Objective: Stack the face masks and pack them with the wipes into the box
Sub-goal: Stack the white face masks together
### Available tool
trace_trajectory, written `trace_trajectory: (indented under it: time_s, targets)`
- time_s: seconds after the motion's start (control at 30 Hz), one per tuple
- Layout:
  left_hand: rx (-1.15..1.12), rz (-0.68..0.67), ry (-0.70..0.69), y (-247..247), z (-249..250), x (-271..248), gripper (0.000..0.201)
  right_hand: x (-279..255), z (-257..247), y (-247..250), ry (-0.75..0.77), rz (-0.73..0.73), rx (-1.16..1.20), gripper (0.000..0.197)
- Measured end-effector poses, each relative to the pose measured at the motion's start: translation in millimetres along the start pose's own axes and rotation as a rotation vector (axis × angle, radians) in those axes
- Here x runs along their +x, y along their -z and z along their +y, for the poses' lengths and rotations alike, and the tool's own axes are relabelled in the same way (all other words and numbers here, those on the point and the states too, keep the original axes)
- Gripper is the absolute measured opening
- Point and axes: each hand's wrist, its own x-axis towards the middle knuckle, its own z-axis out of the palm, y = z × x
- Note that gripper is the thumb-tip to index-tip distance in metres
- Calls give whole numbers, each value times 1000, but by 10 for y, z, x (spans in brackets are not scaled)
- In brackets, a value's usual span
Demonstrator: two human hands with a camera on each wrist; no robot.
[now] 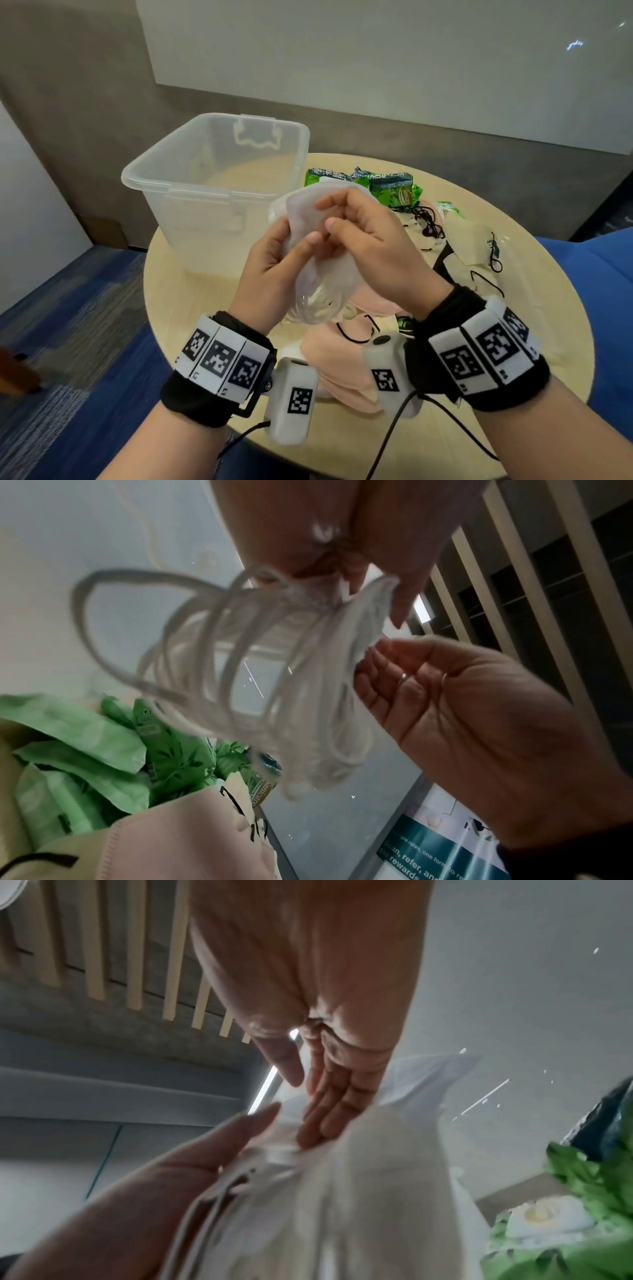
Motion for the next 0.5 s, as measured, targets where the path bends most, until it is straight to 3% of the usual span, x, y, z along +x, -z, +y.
trace_trajectory:
  time_s: [0.1, 0.2, 0.3, 0.5]
  targets:
    - [21, 22, 18, -13, -17, -3, 33, 15, 63, 140, 107, 33, -244, 33]
    - [27, -38, -28, -20, -7, -21, 50, 31, 90, 245, 148, 61, -483, 41]
    - [13, -118, -74, -19, 15, -44, 66, 39, 61, 297, 88, 53, -492, 39]
    - [88, -159, -65, 7, 33, -58, 63, 43, 31, 328, 130, 37, -494, 39]
